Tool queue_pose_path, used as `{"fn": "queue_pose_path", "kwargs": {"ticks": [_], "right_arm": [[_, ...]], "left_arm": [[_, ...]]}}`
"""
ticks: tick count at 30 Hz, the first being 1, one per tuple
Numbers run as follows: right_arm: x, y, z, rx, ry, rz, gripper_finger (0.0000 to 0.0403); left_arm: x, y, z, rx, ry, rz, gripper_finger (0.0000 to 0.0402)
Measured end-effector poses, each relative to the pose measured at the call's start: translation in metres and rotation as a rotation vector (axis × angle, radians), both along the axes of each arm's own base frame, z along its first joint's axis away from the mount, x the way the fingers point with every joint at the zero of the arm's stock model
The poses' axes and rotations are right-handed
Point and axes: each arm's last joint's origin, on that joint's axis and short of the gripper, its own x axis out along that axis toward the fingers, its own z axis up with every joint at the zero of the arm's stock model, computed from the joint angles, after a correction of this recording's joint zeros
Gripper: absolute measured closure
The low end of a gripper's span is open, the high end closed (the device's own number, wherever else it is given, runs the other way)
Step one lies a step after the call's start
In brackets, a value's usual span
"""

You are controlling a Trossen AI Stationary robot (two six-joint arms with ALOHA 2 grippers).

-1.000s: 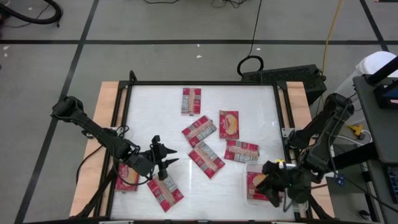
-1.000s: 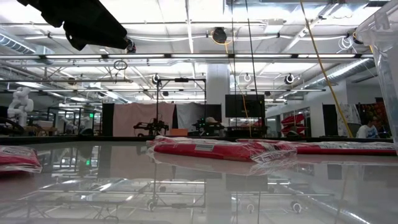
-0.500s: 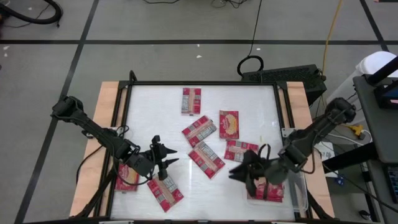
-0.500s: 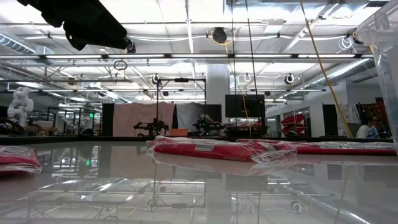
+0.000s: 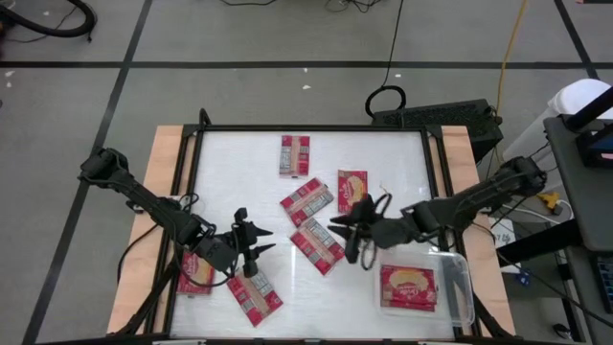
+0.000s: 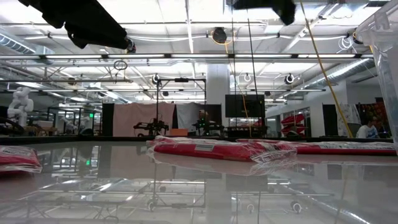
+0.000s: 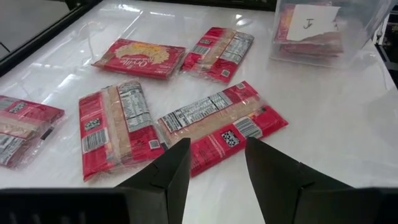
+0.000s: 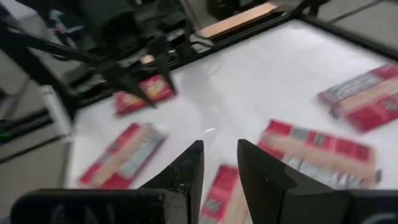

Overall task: Sort popcorn bags into baskets
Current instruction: Put the red popcorn pack into the transparent bin

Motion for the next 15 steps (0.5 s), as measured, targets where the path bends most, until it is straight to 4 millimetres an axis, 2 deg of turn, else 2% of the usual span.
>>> {"fn": "queue_pose_path", "kwargs": {"ticks": [8, 15], "right_arm": [[0.042, -0.022, -0.026, -0.164, -0.004, -0.041, 0.0314], [0.062, -0.039, -0.052, -0.320, 0.080, -0.038, 0.0314]], "left_arm": [[0.001, 0.008, -0.004, 0.052, 0.050, 0.015, 0.0245], [0.001, 0.019, -0.009, 0.118, 0.127, 0.039, 0.0245]]}}
